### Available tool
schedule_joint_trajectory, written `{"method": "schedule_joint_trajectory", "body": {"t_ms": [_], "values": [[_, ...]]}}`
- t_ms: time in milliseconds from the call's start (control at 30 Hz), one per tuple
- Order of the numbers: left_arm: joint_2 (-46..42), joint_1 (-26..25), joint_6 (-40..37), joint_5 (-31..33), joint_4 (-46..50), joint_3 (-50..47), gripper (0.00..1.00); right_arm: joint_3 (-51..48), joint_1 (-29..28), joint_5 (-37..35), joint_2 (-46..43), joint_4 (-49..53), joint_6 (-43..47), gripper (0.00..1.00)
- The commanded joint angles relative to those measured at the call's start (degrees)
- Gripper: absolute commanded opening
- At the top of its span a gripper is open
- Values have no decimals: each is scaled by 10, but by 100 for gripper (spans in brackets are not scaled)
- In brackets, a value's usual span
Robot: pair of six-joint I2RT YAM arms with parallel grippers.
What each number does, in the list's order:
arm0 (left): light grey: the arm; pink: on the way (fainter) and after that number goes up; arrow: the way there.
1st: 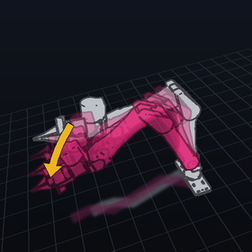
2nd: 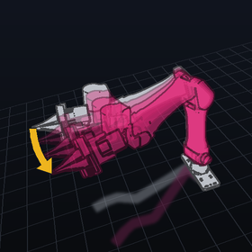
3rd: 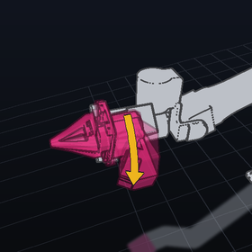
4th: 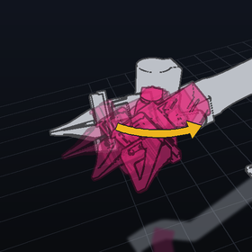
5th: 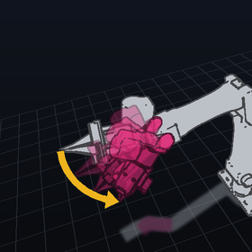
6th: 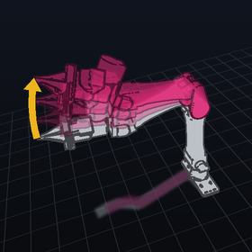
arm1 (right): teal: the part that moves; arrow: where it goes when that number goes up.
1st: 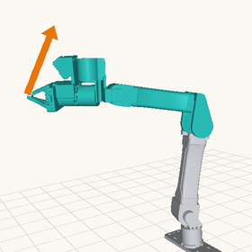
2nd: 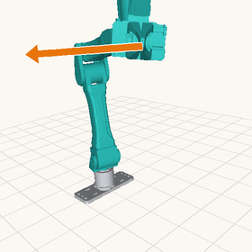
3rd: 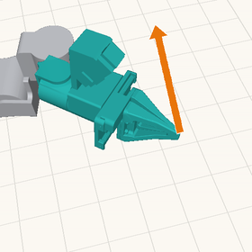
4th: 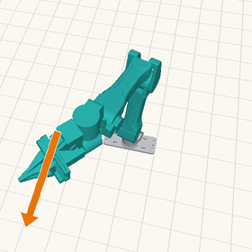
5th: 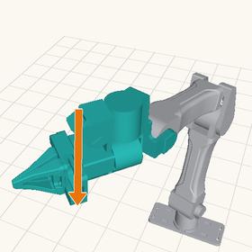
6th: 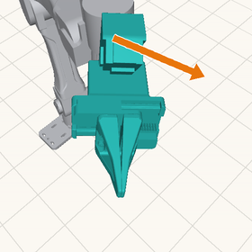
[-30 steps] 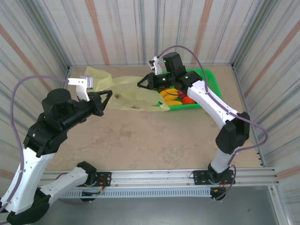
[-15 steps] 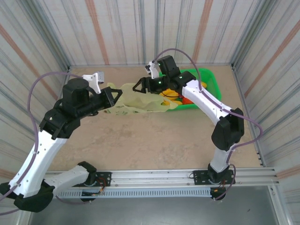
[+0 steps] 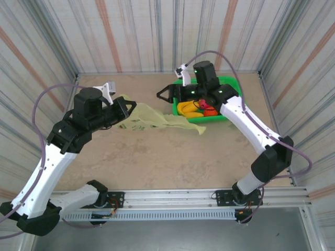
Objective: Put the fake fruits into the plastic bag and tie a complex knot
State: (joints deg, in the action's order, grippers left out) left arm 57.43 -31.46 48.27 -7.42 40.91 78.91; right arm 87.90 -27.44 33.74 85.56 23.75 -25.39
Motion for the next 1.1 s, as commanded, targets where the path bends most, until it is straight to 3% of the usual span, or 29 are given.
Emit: {"method": "schedule_joint_trajectory", "body": {"t_ms": [0,167,300,400,767,933,1067], "values": [[-10,4,-4,14,15,-3,0,-20,40,-32,-22,-4,-21,89],[-12,5,-18,11,18,-1,0,-36,111,-153,23,84,-23,81],[-9,5,-35,11,29,9,0,27,123,-291,121,198,3,90],[-6,4,-39,7,30,6,0,33,125,-335,164,191,-2,96],[13,5,-74,-16,52,37,0,148,132,-365,339,237,-13,97],[17,4,-92,-22,61,46,0,184,136,-399,388,255,0,98],[12,5,-94,-33,63,35,0,181,142,-382,408,248,4,95]]}}
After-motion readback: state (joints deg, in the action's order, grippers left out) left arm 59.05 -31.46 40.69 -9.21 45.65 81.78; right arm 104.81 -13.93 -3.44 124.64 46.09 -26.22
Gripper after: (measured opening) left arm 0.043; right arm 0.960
